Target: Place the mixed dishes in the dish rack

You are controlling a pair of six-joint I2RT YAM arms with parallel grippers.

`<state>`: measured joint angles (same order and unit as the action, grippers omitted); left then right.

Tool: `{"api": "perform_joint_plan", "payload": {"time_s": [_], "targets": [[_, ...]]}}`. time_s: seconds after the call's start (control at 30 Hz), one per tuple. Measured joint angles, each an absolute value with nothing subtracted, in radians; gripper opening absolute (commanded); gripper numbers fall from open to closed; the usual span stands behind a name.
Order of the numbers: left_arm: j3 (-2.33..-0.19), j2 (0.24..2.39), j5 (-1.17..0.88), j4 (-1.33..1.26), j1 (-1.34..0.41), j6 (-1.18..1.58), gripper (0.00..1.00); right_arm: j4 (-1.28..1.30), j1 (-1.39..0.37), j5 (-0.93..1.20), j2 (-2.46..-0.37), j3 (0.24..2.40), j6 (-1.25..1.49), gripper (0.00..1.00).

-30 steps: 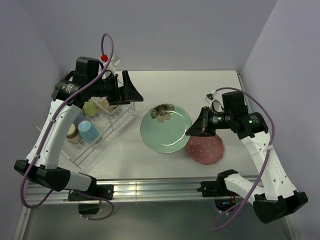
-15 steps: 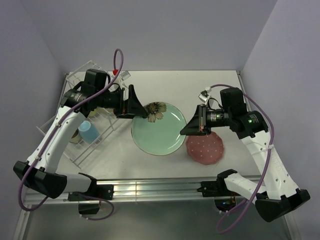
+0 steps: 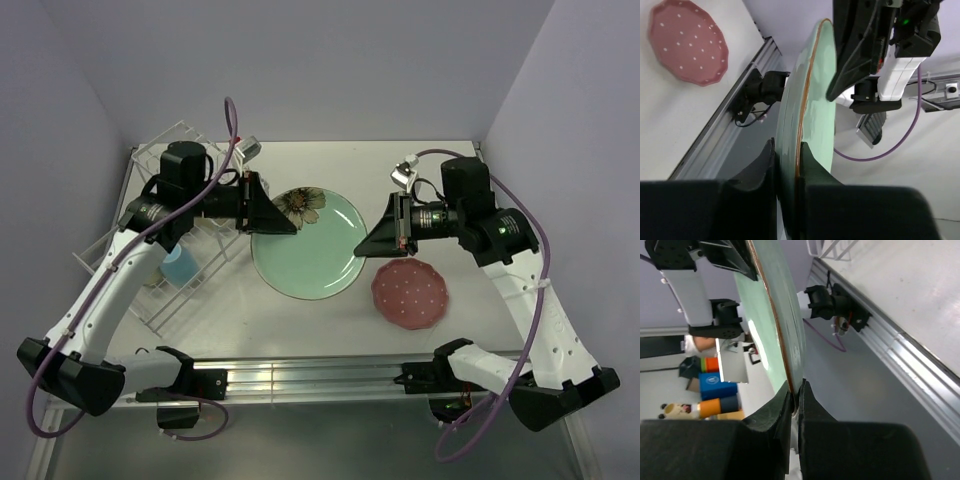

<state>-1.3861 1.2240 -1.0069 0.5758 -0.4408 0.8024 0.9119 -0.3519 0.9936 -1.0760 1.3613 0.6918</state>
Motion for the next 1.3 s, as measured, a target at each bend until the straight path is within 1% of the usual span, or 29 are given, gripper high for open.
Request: {"api": "perform_joint_plan", "payload": {"time_s": [0.2, 0.23, 0.27, 0.3, 0.33, 0.37, 0.47, 0.57, 0.67, 0.7, 0.83, 1.0, 1.3], "targets": [[-1.374, 1.233, -1.016, 0.553, -0.432, 0.810, 0.00, 0.938, -0.356, 0.976, -1.098, 1.396, 0.698, 0.00], [-1.386, 1.242, -1.011, 0.570, -0.432, 0.804, 0.00, 0.946, -0.355, 0.974, -1.105, 1.400, 0.696, 0.17], [-1.408, 1.252, -1.002, 0.594, -0.432, 0.792, 0.00, 0.949, -0.355, 0.971, -1.110, 1.403, 0.694, 0.40], [-1.443, 1.268, -0.988, 0.627, -0.432, 0.770, 0.00, 0.957, -0.355, 0.967, -1.118, 1.411, 0.695, 0.56], [-1.477, 1.282, -0.969, 0.654, -0.436, 0.752, 0.00, 0.952, -0.356, 0.969, -1.127, 1.422, 0.690, 0.97], [-1.520, 1.298, -0.938, 0.680, -0.441, 0.730, 0.00, 0.949, -0.361, 0.963, -1.139, 1.442, 0.683, 1.00], [-1.599, 1.317, -0.857, 0.703, -0.422, 0.680, 0.00, 0.973, -0.368, 0.900, -1.169, 1.520, 0.630, 1.00], [-1.608, 1.291, -0.759, 0.695, -0.322, 0.650, 0.00, 1.046, -0.369, 0.783, -1.178, 1.589, 0.578, 1.00], [-1.576, 1.248, -0.611, 0.667, -0.228, 0.595, 0.00, 1.100, -0.369, 0.693, -1.172, 1.612, 0.539, 1.00], [-1.549, 1.219, -0.533, 0.643, -0.204, 0.558, 0.00, 1.121, -0.369, 0.669, -1.167, 1.610, 0.529, 1.00], [-1.459, 1.114, -0.346, 0.593, -0.190, 0.407, 0.00, 1.157, -0.369, 0.632, -1.138, 1.552, 0.506, 1.00], [-1.444, 1.048, -0.247, 0.573, -0.163, 0.180, 0.00, 1.218, -0.369, 0.607, -1.113, 1.485, 0.485, 1.00], [-1.442, 1.071, -0.232, 0.505, -0.039, -0.041, 0.00, 1.254, -0.369, 0.569, -1.112, 1.485, 0.446, 1.00]]}}
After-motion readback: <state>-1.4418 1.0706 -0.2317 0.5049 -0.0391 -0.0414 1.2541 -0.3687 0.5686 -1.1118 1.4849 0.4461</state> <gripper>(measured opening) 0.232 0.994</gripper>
